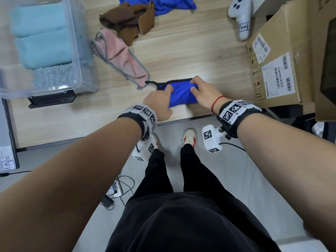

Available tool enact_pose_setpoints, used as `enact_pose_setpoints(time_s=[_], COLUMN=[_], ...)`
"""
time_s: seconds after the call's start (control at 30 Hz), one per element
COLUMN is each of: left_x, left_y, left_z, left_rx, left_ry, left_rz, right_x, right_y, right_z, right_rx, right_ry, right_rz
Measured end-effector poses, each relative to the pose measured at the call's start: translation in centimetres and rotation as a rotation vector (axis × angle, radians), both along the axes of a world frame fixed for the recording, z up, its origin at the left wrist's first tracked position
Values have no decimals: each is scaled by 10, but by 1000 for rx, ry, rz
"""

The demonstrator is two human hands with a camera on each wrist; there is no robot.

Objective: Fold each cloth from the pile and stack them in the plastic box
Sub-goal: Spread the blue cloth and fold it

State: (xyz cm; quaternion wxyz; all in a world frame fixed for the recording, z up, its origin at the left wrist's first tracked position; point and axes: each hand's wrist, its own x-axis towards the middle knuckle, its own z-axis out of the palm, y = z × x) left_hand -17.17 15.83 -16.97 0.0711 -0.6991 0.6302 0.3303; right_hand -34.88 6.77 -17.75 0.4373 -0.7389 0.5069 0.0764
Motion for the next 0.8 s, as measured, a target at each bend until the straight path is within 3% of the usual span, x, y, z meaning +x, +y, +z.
enact_pose_setpoints(time_s=[0.23,0.53,0.7,0.8], left_x=[24,29,23,19], left_y=[-7,-22,-23,-20], left_z=[-14,-19,-20,-19], left_rx=[9,13,-49,-115], left_ry=[155,171,136,154], left_rz=[288,478,539,447], right_x=[7,17,24,24], right_y=[-10,-19,-17,-16], right_z=[-8,-19,-19,-21], right_rx=[2,-34,-48,-67], right_ry=[57,162,203,143], right_rz=[-29,-58,-135,-185])
